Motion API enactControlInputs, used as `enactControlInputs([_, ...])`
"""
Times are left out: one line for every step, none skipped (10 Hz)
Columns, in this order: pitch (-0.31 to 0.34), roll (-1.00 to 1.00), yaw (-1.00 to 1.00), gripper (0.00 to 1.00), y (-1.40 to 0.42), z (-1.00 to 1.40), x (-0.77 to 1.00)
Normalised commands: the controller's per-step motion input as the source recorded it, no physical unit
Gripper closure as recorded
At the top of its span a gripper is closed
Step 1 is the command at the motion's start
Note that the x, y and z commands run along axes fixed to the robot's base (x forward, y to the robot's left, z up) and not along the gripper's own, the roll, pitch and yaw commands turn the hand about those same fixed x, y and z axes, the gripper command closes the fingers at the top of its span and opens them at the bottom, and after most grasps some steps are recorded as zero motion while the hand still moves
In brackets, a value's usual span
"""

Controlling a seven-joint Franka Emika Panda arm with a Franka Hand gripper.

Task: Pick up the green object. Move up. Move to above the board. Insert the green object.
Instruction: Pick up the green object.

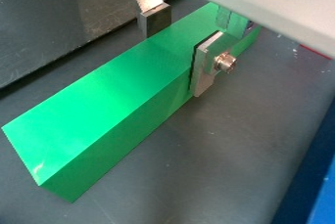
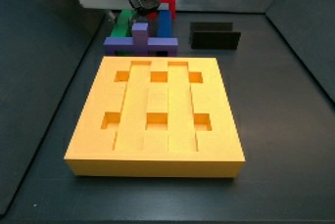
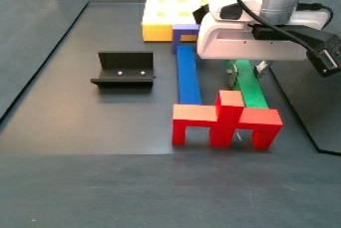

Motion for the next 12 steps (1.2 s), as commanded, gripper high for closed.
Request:
enactControlInputs([0.0,0.0,0.0,1.0,0.0,0.0,0.0])
enactControlInputs([0.0,0.0,0.0,1.0,0.0,0.0,0.0])
enactControlInputs([0.0,0.0,0.0,1.0,0.0,0.0,0.0])
enactControlInputs([0.0,0.0,0.0,1.0,0.0,0.0,0.0])
enactControlInputs([0.0,0.0,0.0,1.0,0.0,0.0,0.0])
enactControlInputs([0.0,0.0,0.0,1.0,0.0,0.0,0.0])
enactControlInputs([0.0,0.0,0.0,1.0,0.0,0.0,0.0])
enactControlInputs([0.0,0.0,0.0,1.0,0.0,0.0,0.0])
enactControlInputs([0.0,0.0,0.0,1.0,0.0,0.0,0.0])
enactControlInputs([0.0,0.0,0.0,1.0,0.0,0.0,0.0])
enactControlInputs([0.0,0.0,0.0,1.0,0.0,0.0,0.0])
enactControlInputs([0.0,0.0,0.0,1.0,0.0,0.0,0.0])
